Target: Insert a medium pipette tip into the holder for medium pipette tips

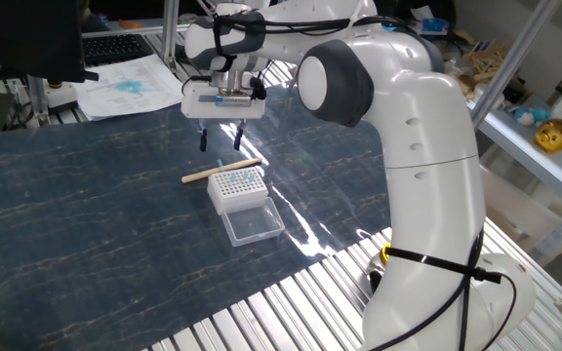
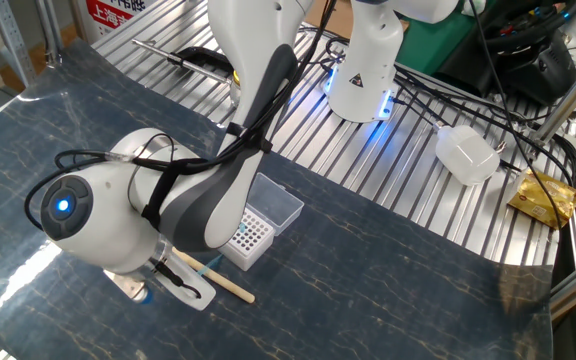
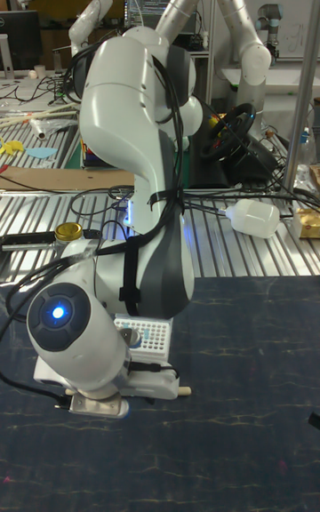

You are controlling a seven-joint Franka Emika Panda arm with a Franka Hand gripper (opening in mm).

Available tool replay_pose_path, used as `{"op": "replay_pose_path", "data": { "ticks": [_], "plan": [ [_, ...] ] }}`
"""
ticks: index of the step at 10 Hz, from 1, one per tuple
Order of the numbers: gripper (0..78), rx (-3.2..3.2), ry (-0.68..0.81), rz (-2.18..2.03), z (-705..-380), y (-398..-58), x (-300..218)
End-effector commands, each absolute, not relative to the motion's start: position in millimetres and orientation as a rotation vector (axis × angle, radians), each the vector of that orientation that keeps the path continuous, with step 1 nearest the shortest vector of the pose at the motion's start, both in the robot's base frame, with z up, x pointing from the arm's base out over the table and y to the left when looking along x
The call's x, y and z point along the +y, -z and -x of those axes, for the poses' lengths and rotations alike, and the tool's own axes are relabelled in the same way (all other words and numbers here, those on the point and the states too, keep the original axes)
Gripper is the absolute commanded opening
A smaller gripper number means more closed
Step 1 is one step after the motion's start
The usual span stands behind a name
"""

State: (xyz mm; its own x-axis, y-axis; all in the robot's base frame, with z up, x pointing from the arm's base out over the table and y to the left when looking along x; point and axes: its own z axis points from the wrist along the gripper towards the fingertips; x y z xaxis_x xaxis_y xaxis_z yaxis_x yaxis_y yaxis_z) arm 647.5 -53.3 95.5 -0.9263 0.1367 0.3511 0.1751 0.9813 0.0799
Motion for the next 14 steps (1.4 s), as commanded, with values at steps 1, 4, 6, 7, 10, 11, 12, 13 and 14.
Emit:
{"op": "replay_pose_path", "data": {
  "ticks": [1,4,6,7,10,11,12,13,14],
  "plan": [
    [77.5,-2.764,0.177,0.232,-647.1,-91.2,-52.2],
    [77.5,-2.724,0.179,0.208,-641.0,-74.9,-48.2],
    [77.5,-2.72,0.173,0.192,-640.4,-73.5,-47.1],
    [77.5,-2.716,0.17,0.184,-639.9,-72.8,-46.1],
    [77.5,-2.702,0.136,0.163,-636.0,-72.7,-43.7],
    [77.5,-2.701,0.136,0.161,-635.0,-72.4,-43.8],
    [77.5,-2.702,0.138,0.147,-634.6,-72.3,-43.7],
    [77.5,-2.702,0.138,0.145,-634.6,-72.3,-43.7],
    [77.5,-2.7,0.127,0.118,-634.6,-72.2,-43.6]
  ]
}}
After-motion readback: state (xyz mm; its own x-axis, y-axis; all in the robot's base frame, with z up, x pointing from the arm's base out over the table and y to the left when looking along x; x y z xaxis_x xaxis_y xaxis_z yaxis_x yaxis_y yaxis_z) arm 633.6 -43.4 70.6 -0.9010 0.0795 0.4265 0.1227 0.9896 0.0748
